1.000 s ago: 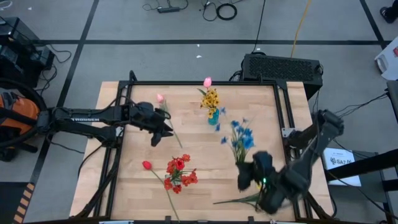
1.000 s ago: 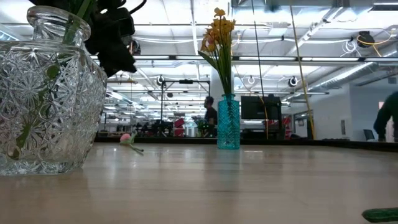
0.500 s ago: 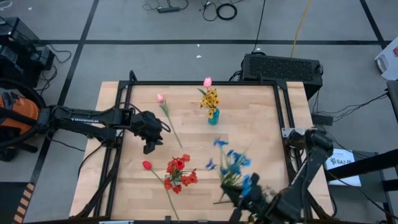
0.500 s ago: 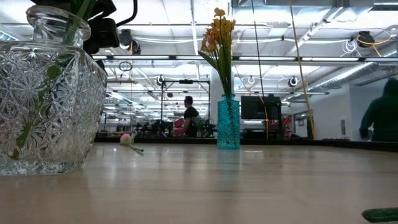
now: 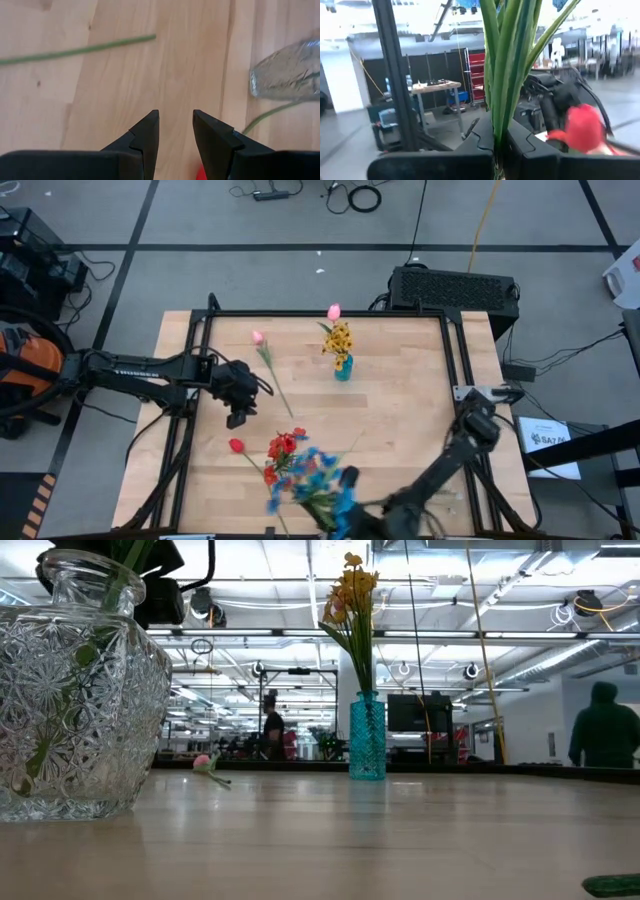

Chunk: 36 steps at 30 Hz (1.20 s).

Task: Sort flowers into vase by color
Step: Put the blue flowers into the transparent vase

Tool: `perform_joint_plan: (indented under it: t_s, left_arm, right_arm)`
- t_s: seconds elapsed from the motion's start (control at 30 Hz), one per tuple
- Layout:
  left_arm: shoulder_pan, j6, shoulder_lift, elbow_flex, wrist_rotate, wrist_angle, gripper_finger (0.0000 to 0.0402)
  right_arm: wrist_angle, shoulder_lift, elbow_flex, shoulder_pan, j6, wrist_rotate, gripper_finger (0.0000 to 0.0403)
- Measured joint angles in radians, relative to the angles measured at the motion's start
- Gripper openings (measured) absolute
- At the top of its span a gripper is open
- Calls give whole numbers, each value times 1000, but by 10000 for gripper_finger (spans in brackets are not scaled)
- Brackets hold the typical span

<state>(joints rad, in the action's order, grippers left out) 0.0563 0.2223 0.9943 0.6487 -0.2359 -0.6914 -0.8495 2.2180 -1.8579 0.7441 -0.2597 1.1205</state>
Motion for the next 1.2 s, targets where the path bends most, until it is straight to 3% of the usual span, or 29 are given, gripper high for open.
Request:
perform_joint_plan:
  t_s: [0.17,0.37,0.6,0.93,1.2]
  left_arm:
    - [0,-14,0,0,-2,-63,125]
    - [0,-53,0,0,-3,-80,125]
    - [0,-56,0,0,-2,-83,125]
    - [0,-74,0,0,3,-85,125]
    - [0,-74,-1,0,5,-77,125]
  right_arm:
    - [161,103,-236,-69,-14,-81,0]
    - [483,190,-501,-126,45,-181,0]
    - [638,178,-471,-150,217,-209,0]
    - [841,179,-470,-183,310,-254,0]
    - [888,210,-469,-198,346,-286,0]
